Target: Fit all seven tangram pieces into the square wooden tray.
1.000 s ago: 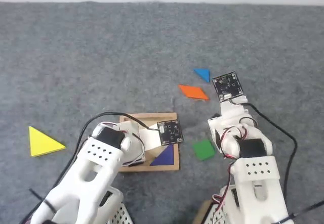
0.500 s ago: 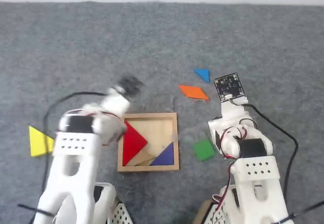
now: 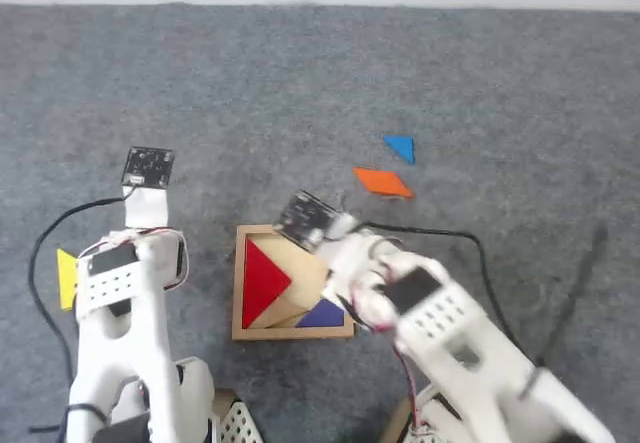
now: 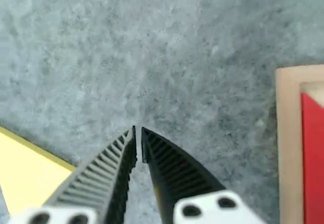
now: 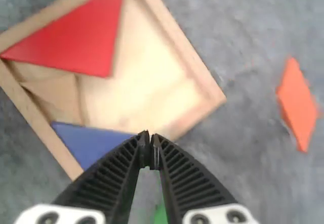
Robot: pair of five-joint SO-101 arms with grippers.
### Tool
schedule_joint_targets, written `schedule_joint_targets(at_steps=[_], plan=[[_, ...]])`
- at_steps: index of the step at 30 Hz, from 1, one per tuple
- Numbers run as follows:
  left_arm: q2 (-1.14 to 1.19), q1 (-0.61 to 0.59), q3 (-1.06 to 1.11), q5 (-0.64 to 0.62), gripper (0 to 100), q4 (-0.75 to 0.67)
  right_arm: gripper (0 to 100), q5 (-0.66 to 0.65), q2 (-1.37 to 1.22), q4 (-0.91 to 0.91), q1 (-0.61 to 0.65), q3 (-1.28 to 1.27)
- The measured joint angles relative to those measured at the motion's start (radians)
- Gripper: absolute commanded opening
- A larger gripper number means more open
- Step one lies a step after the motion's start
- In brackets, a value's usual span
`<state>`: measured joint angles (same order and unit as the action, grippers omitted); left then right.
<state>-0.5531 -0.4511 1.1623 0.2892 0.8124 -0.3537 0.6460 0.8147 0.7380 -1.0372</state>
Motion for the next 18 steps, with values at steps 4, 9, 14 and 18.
schedule_joint_targets(at_steps=[4, 9, 14, 18], plan=[[0.034, -0.006, -0.002, 0.003, 1, -0.005, 0.6, 0.000, -0.269, -0.017, 0.063, 0.147], [0.037, -0.006, -0.002, 0.008, 1, -0.005, 0.6, -0.002, -0.491, -0.031, 0.175, 0.242], [0.037, -0.008, -0.002, 0.008, 1, -0.005, 0.6, 0.000, -0.560, -0.052, 0.198, 0.253], [0.037, -0.008, -0.002, 0.008, 1, -0.005, 0.6, 0.000, -0.560, -0.054, 0.219, 0.253]])
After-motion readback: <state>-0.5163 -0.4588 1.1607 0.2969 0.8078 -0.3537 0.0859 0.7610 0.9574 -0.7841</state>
